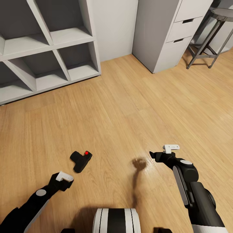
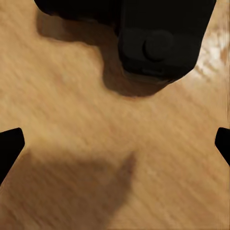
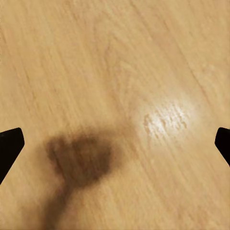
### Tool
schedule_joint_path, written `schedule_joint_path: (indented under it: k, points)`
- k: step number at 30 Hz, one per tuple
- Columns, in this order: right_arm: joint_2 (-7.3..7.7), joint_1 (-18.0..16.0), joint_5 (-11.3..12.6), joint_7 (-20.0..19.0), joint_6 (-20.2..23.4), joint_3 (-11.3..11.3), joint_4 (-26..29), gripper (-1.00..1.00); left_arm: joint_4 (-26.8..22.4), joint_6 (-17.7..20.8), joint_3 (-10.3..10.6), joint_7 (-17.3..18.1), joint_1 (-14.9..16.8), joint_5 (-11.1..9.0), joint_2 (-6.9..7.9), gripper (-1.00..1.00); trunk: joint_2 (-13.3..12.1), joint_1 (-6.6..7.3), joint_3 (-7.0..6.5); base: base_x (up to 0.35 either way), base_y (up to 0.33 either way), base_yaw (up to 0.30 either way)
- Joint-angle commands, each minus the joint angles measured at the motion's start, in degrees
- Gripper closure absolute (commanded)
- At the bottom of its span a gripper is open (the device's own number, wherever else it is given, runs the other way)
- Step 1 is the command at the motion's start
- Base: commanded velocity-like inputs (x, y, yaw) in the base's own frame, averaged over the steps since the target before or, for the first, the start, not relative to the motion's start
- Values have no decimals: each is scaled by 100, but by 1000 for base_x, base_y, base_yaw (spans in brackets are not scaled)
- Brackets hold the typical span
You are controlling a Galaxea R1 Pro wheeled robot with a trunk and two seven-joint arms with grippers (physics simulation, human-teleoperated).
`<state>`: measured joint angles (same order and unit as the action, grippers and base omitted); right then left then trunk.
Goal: Attach the digital camera to the camera tripod in the bedroom.
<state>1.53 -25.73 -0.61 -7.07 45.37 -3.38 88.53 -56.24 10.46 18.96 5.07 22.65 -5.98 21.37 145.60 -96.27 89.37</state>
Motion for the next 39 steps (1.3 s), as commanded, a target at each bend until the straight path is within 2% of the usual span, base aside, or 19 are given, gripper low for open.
schedule_joint_path:
  k: [1, 8, 13, 16, 20, 24, 33, 39]
  points:
    - [-1, -3, -9, -28, 27, -6, 4, -100, 11, -41, 27, 0, 2, -56, 1, -100, 2, 1, 3, 0, 0, 0]
    - [-3, -3, -12, -26, 25, -4, 2, -100, 174, -346, 137, -10, 2, -56, -69, -100, 2, 1, 3, 0, 0, 0]
    - [-4, -3, -17, -23, 25, -4, 3, -100, 460, -411, 382, -79, 2, -37, -283, -100, 2, 1, 3, 0, 0, 0]
    - [-4, -3, -16, -25, 25, -4, 5, -100, 557, -566, 417, -99, 2, -33, -330, -100, 2, 1, 3, 0, 0, 0]
    - [-2, -3, -17, -28, 25, -6, 5, -100, 721, -1007, 435, -108, 2, -38, -353, -100, 2, 1, 3, 0, 0, 0]
    - [-3, -3, -18, -25, 25, -5, 5, -100, 1044, -1676, 439, -93, 2, -81, -358, -100, 2, 1, 3, 0, 0, 0]
    - [-4, -3, -18, -23, 25, -4, 6, -100, 1299, -2149, 423, -107, 2, -192, -361, -100, 2, 1, 3, 0, 0, 0]
    - [-4, -3, -18, -24, 25, -4, 6, -100, 1360, -2639, 401, -118, 2, -225, -362, -100, 2, 1, 3, 0, 0, 0]
